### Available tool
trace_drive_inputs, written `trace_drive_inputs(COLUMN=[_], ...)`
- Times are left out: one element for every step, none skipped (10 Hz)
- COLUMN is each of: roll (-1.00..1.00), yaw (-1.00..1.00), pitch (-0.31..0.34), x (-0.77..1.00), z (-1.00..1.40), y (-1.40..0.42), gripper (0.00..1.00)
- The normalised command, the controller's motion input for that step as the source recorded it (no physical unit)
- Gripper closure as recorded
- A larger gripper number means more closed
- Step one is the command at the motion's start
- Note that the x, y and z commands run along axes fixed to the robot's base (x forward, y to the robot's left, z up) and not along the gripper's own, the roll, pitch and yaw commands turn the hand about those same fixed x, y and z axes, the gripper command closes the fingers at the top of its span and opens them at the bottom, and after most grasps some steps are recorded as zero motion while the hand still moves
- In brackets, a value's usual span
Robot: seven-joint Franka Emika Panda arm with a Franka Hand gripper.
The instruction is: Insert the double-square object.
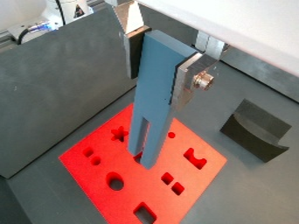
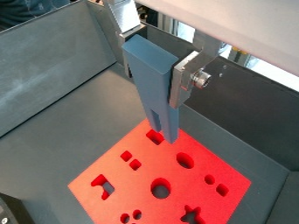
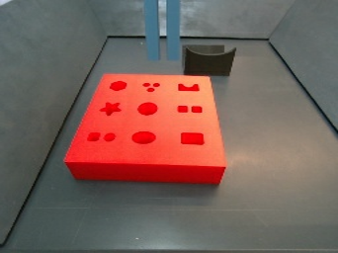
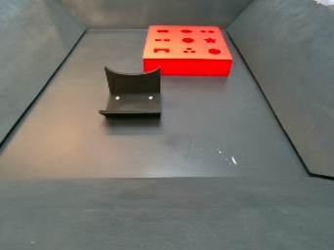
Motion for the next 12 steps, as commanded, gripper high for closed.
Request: trace_drive_inputs(roll=[0.0, 0.0, -0.01, 0.5, 0.5, 0.5, 0.5, 0.5, 0.5, 0.5, 0.0, -0.03], yaw=[0.0, 0.05, 0.0, -0.38, -0.35, -0.31, -0.31, -0.31, -0.31, -0.28, 0.0, 0.0], pitch=[0.0, -0.019, 0.0, -0.043, -0.09, -0.11, -0.111, -0.107, -0.107, -0.051, 0.004, 0.0], x=[-0.04, -0.07, 0.0, 0.11, 0.17, 0.12, 0.12, 0.12, 0.12, 0.21, 0.0, -0.01], z=[0.0, 0.0, 0.0, -0.37, -0.07, -0.03, -0.03, -0.03, -0.03, 0.0, 0.0, -0.02], y=[0.0, 0.0, 0.03, 0.0, 0.0, 0.0, 0.0, 0.0, 0.0, -0.04, 0.0, -0.03], gripper=[1.0, 1.0, 1.0, 1.0, 1.0, 1.0, 1.0, 1.0, 1.0, 1.0, 1.0, 1.0])
